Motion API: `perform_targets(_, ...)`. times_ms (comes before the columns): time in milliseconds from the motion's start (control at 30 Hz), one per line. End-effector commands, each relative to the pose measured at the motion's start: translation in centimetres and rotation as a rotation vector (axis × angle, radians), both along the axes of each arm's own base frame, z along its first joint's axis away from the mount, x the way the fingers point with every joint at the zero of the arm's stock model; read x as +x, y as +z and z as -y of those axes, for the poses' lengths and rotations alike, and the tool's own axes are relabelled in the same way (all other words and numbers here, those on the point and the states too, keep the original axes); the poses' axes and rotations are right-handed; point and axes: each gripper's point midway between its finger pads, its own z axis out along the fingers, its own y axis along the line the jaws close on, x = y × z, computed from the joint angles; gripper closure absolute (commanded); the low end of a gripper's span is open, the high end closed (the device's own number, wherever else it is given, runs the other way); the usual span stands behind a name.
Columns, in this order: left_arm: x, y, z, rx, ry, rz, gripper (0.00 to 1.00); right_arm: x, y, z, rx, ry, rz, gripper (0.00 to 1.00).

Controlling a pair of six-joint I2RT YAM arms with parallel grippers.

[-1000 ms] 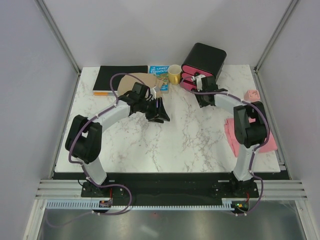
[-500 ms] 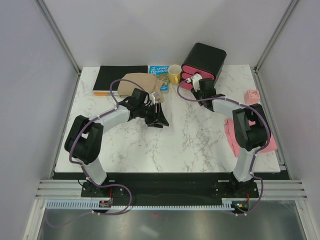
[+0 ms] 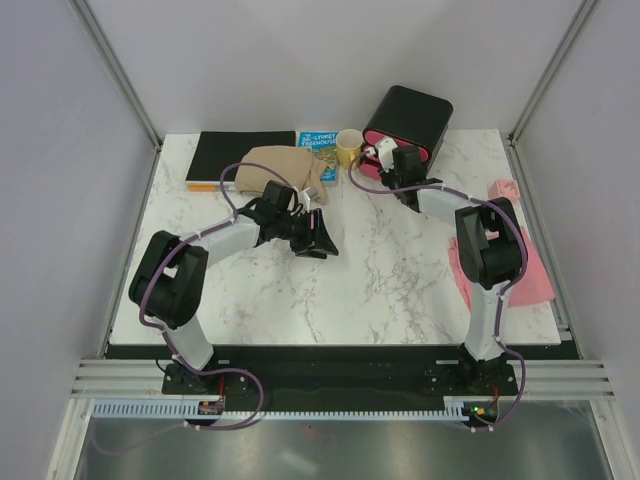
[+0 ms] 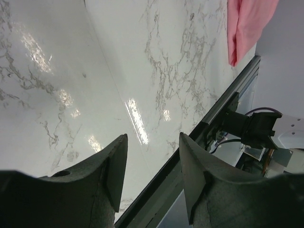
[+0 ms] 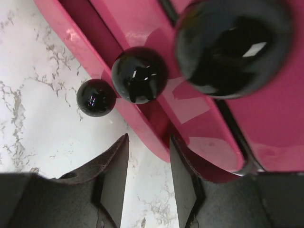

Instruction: Fold and stack the t-shirts

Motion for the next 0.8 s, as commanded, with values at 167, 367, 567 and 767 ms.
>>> perform_targets(167,-0.6,1.2,0.2,-0.053,-0.035,0.032,0.46,2.0,-0.3,0.3,-0.062,-0.012,0.055,0.53)
perform_targets(367,-0.2,1.3,0.4,-0.062,-0.041,0.034,0.46,2.3,0.0,0.9,-0.089,-0.038,0.071,0.54)
perform_targets(567,0.0,1.4,0.4,-0.071,-0.042,0.027,0.46,2.5,-0.8,1.5,-0.132,-0.041,0.043,0.59)
perform_targets(767,0.4,1.9,0.3,-0.080,-0.038,0.030,0.46,2.9,-2.0,1.5,-0.098,-0.033,-0.033,0.68)
